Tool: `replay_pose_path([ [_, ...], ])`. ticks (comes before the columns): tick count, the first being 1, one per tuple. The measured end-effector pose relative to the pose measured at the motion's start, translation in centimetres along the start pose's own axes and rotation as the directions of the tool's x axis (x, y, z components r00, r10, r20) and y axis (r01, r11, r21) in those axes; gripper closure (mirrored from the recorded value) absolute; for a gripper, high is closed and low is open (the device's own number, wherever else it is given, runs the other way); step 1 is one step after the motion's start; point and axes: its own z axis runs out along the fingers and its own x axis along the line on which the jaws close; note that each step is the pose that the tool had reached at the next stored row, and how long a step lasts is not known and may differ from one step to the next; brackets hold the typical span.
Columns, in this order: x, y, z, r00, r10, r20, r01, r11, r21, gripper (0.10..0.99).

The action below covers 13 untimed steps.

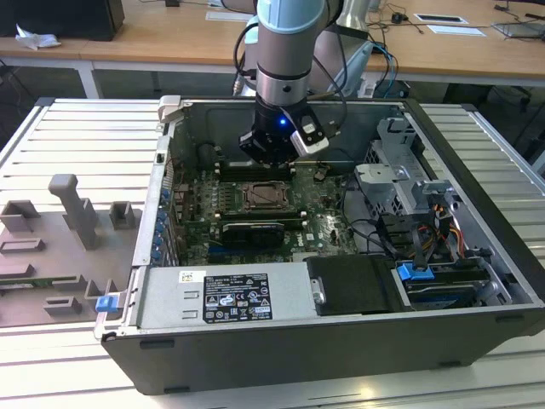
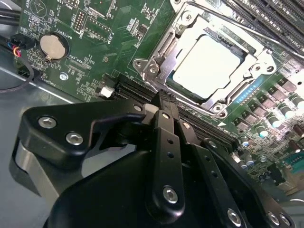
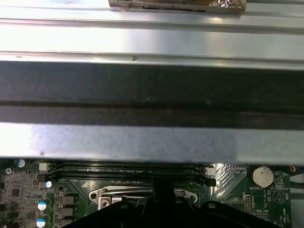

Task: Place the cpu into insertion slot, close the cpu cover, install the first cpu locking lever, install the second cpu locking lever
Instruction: 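Install the first cpu locking lever, then install the second cpu locking lever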

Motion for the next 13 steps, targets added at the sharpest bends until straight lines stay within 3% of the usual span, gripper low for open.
replay_pose_path([
  [13, 0.01, -0.85, -0.09, 1.0000, 0.000, -0.0001, 0.000, 1.0000, 0.000, 0.980],
])
